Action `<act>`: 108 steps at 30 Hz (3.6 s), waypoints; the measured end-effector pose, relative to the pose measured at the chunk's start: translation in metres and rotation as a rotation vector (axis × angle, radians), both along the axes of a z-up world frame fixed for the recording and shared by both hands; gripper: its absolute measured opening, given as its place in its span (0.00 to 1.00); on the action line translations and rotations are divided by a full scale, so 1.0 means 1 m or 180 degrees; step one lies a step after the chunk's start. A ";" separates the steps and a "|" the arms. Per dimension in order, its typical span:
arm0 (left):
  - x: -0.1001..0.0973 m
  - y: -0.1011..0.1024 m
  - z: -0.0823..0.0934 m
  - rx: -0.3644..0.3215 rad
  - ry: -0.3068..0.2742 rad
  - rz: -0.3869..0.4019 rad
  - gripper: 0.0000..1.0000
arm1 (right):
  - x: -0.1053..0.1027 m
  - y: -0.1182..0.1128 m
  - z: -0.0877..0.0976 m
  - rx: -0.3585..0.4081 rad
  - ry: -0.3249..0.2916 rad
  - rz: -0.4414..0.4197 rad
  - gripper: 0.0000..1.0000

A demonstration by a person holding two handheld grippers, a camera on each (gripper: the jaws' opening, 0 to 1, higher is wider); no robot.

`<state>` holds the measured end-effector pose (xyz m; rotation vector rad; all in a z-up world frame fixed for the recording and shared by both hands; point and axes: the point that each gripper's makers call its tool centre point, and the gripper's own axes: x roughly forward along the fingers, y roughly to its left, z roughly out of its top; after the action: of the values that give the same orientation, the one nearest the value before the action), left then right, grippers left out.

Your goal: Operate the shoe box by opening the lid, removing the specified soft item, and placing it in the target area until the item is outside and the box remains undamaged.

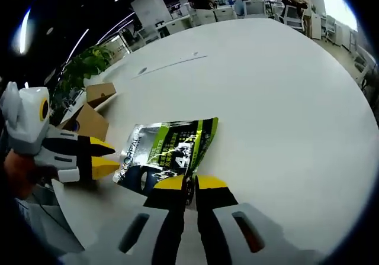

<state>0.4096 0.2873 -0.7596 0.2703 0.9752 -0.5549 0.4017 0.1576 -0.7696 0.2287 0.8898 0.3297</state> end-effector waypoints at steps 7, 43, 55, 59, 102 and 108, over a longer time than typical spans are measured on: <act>0.001 -0.001 0.018 -0.0205 -0.0060 0.0045 0.20 | 0.001 -0.006 0.017 -0.0067 -0.0085 -0.0016 0.10; 0.015 0.122 0.100 -0.0747 -0.0538 0.0544 0.26 | 0.022 0.105 0.101 -0.0123 -0.0601 0.0419 0.17; 0.012 0.190 0.109 -0.0755 -0.0627 0.0840 0.26 | 0.023 0.169 0.108 -0.0085 -0.0646 0.0746 0.17; 0.008 0.211 0.107 -0.0751 -0.0629 0.0916 0.26 | 0.022 0.187 0.110 -0.0061 -0.0658 0.0832 0.17; -0.069 0.361 0.084 -0.0816 -0.0641 0.1488 0.28 | -0.009 0.340 0.076 0.0093 -0.0450 0.1715 0.16; -0.081 0.370 0.080 -0.0852 -0.0613 0.1549 0.28 | -0.011 0.350 0.063 -0.0014 -0.0402 0.1850 0.16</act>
<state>0.3289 0.6573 -0.6796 -0.1516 0.7337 -0.2025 0.3904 0.5076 -0.7064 -0.0618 0.8190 0.8717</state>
